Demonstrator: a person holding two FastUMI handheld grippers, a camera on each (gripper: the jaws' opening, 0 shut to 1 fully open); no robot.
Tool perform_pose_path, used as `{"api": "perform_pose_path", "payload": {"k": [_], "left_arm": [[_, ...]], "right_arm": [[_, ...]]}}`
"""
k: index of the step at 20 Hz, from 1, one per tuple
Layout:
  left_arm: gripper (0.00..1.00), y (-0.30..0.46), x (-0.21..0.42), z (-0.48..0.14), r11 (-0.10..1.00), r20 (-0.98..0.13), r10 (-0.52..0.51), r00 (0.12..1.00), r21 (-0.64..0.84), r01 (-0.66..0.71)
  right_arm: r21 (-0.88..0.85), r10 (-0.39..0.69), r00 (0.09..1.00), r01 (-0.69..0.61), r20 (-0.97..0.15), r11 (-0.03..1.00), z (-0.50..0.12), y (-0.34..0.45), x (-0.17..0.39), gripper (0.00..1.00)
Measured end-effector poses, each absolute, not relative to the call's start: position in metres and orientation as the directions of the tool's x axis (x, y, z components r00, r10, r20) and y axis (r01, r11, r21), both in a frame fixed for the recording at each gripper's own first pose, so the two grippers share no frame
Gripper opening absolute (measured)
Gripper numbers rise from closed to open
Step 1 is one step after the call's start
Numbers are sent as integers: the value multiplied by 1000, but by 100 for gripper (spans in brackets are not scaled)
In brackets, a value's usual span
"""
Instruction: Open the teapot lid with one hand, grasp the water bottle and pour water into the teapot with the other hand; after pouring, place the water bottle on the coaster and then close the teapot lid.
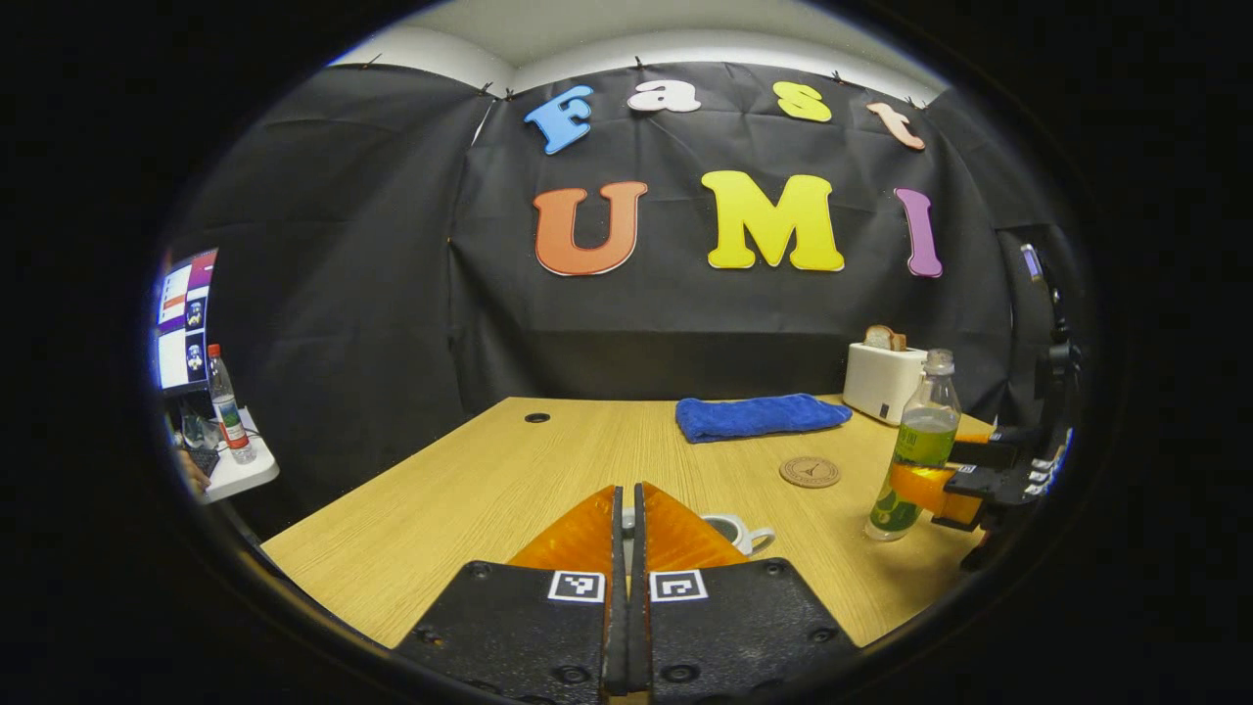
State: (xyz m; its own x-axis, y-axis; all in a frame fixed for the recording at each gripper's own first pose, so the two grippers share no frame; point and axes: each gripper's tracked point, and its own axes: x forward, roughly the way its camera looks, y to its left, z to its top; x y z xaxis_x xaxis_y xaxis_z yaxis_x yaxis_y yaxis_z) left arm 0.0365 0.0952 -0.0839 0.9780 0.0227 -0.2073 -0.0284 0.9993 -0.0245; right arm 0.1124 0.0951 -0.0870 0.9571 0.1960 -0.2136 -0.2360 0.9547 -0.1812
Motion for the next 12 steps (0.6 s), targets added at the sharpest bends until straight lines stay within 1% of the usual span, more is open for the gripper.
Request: {"api": "perform_pose_path", "payload": {"k": [2, 5, 8, 12], "left_arm": [[3, 97, 37, -85, 999, -203, 23, 979, -27, -29], [3, 99, 38, -88, 999, -199, 19, 980, -30, -25], [3, 105, 39, -91, 999, -201, 19, 980, -36, -27], [3, 116, 45, -93, 998, -200, 31, 979, -39, -40]], "right_arm": [[-317, 181, 963, -239, -202, 918, -76, 100, 116, 70], [-511, 170, 963, -256, -209, 821, -71, 113, 129, 70], [-674, 159, 963, -267, -218, 689, -74, 126, 139, 71], [-833, 149, 974, -224, -171, 506, -75, 139, 149, 71]]}}
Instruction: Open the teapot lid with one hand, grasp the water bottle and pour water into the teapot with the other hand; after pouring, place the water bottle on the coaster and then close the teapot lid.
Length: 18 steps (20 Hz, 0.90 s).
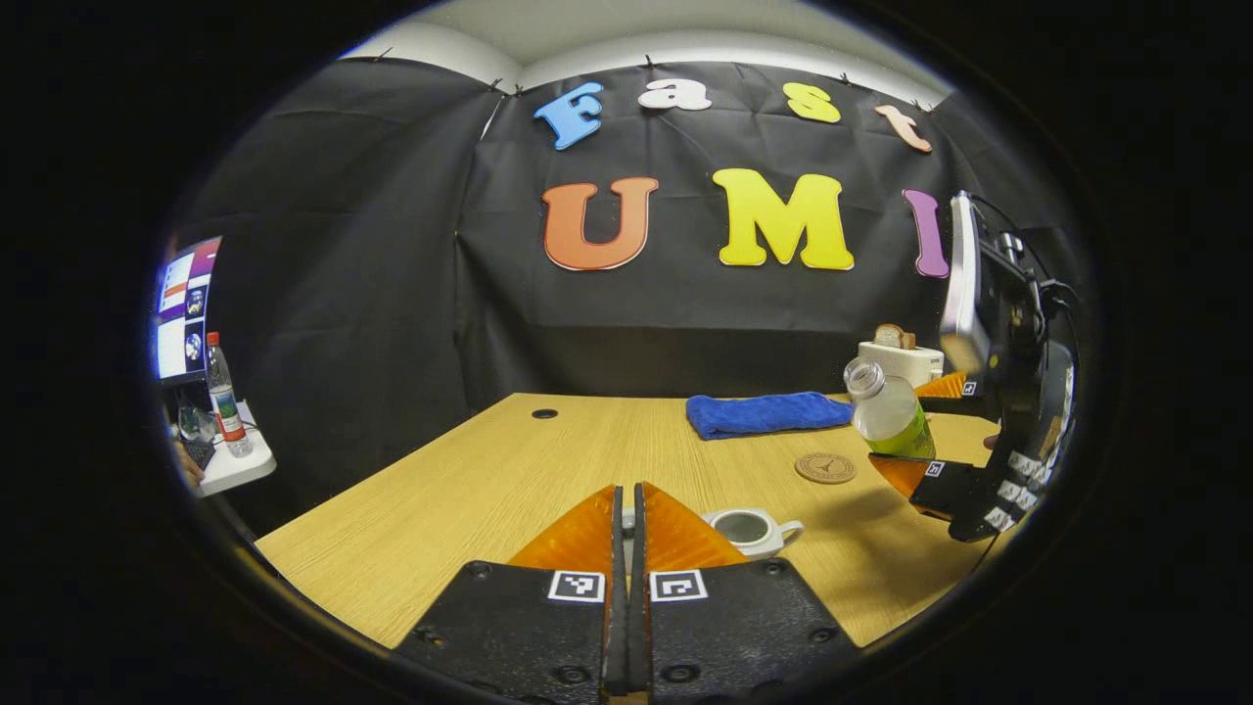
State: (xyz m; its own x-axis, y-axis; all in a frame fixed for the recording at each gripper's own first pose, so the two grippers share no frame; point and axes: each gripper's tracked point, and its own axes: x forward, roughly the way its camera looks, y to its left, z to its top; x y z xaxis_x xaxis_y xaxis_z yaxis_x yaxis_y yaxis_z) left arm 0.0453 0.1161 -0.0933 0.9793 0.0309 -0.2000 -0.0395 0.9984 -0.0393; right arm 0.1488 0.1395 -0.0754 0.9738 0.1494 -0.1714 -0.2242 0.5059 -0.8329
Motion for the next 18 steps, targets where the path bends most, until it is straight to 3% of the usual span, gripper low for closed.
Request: {"api": "perform_pose_path", "payload": {"k": [6, 12, 18], "left_arm": [[3, 122, 48, -89, 1000, -162, 22, 987, -4, -23], [3, 141, 46, -94, 999, -166, 43, 985, -19, -47], [3, 143, 43, -90, 999, -148, 38, 988, -22, -42]], "right_arm": [[-965, 195, 978, -117, -71, 236, -73, 161, 134, 71], [-999, 244, 969, 12, 24, 51, -64, 176, 127, 71], [-991, 269, 962, 77, 45, -109, -60, 183, 134, 71]]}}
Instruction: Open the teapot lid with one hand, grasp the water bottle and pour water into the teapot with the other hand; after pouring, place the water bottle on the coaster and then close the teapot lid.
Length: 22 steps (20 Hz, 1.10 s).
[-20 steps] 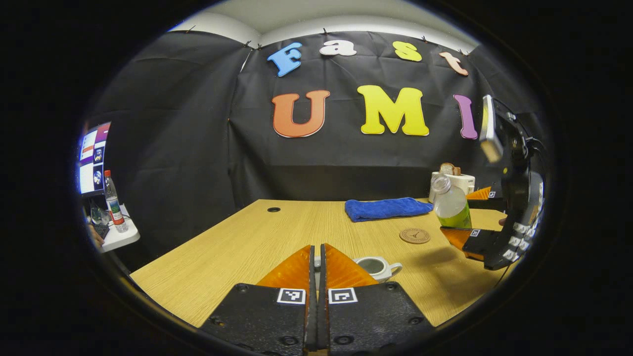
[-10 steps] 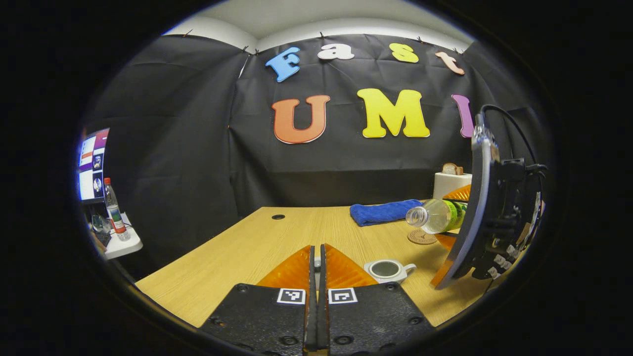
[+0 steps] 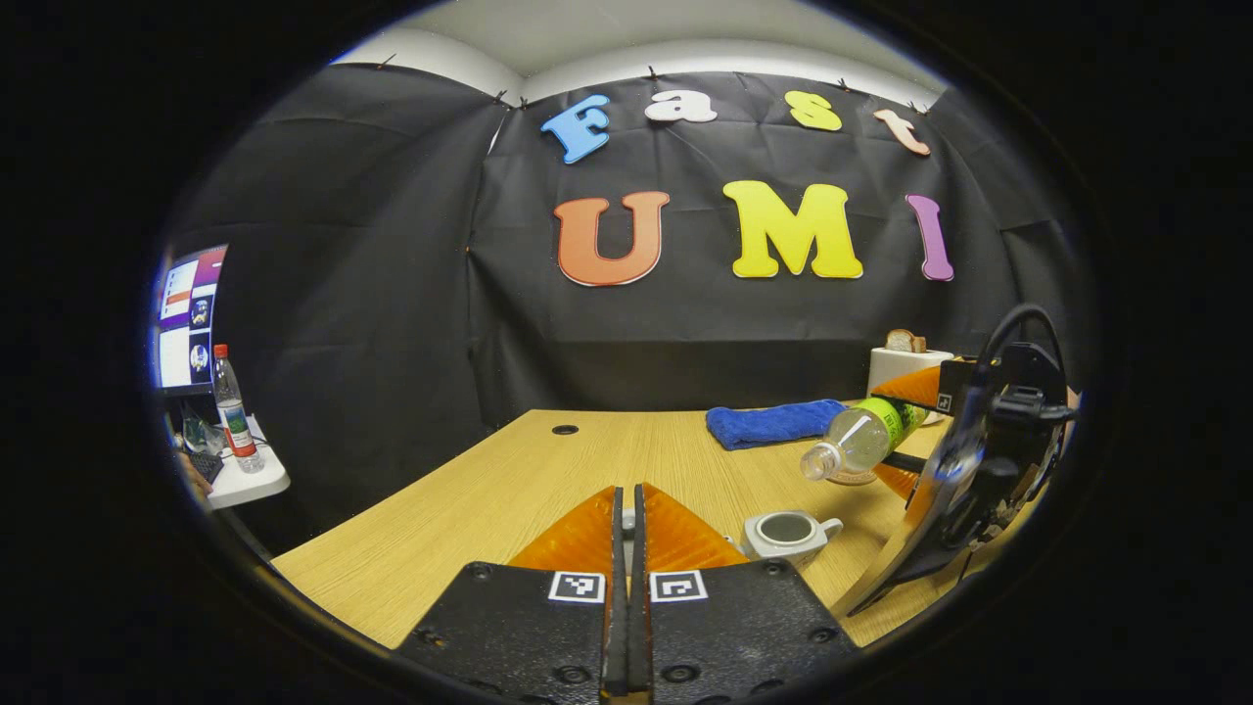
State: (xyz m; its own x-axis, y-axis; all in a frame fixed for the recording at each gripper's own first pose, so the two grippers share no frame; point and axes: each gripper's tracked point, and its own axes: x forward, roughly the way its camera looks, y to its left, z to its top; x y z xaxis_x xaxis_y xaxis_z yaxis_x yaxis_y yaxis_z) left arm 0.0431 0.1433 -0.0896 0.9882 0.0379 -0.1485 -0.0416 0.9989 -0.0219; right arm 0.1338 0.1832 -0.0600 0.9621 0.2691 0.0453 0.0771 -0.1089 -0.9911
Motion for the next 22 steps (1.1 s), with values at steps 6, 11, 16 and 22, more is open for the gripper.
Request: {"api": "perform_pose_path", "payload": {"k": [6, 11, 16, 22], "left_arm": [[3, 147, 42, -89, 999, -148, 37, 988, -31, -42], [3, 150, 41, -89, 998, -148, 40, 988, -32, -45], [3, 149, 40, -88, 999, -147, 33, 989, -29, -38], [3, 152, 40, -86, 999, -143, 38, 989, -29, -42]], "right_arm": [[-959, 306, 950, 146, 67, -243, -54, 192, 137, 71], [-932, 326, 943, 180, 71, -316, -49, 197, 136, 71], [-908, 334, 940, 198, 70, -368, -43, 200, 141, 71], [-895, 342, 937, 216, 76, -391, -40, 206, 141, 71]]}}
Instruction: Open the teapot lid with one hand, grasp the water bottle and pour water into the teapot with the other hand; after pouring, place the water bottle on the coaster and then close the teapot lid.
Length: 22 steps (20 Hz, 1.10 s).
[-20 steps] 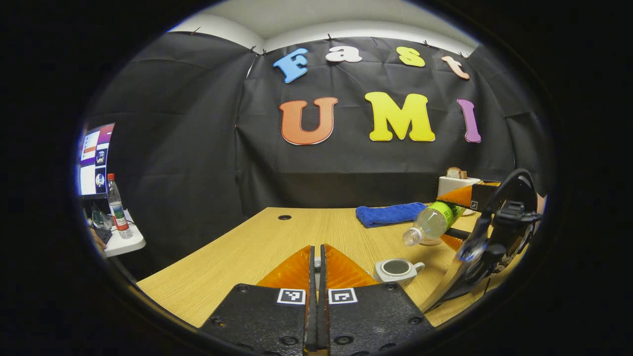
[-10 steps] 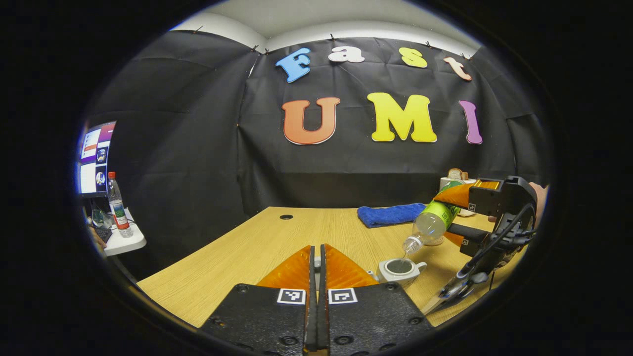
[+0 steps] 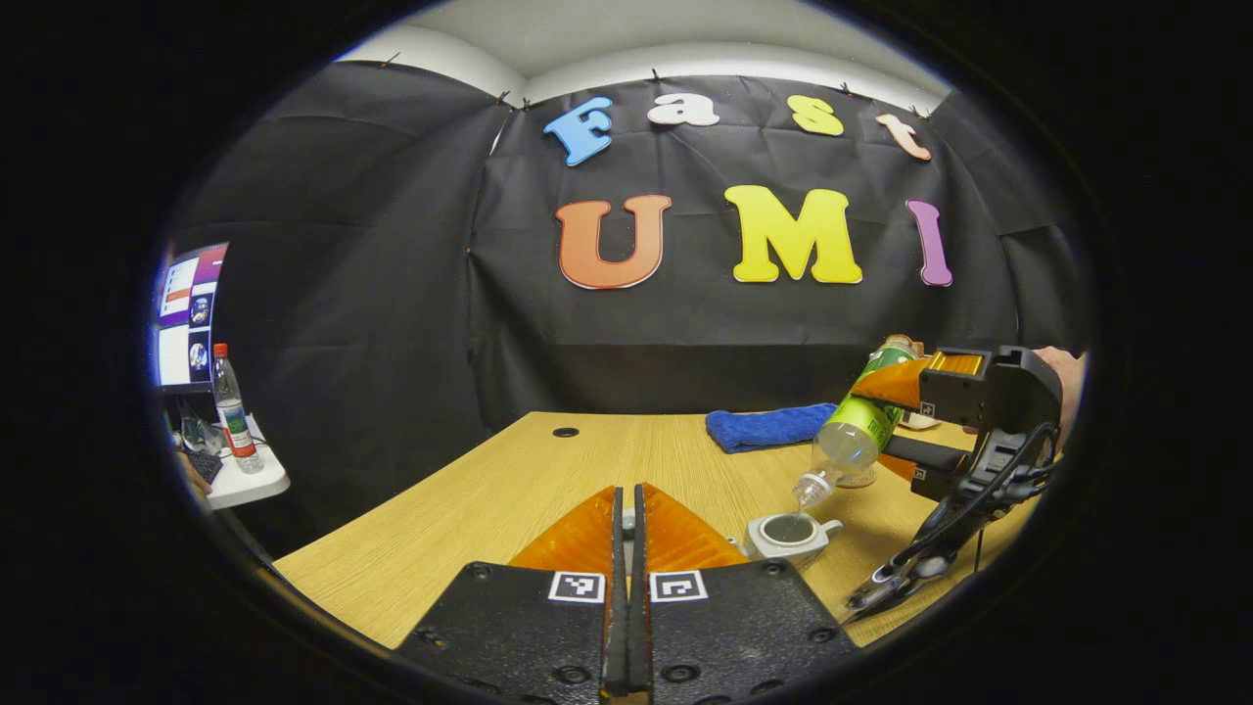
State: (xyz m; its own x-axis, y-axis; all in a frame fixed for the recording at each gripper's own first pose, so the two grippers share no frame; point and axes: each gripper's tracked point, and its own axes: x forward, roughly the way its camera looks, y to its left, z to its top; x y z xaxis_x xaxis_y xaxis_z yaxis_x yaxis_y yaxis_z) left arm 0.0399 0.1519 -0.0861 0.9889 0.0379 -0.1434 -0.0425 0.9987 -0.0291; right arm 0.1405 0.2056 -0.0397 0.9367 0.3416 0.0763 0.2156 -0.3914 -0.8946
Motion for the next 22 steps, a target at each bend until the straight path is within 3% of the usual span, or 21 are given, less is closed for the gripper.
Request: {"api": "perform_pose_path", "payload": {"k": [22], "left_arm": [[3, 165, 37, -82, 997, -137, 62, 989, -35, -67]], "right_arm": [[-867, 350, 933, 247, 91, -434, -33, 213, 139, 71]]}}
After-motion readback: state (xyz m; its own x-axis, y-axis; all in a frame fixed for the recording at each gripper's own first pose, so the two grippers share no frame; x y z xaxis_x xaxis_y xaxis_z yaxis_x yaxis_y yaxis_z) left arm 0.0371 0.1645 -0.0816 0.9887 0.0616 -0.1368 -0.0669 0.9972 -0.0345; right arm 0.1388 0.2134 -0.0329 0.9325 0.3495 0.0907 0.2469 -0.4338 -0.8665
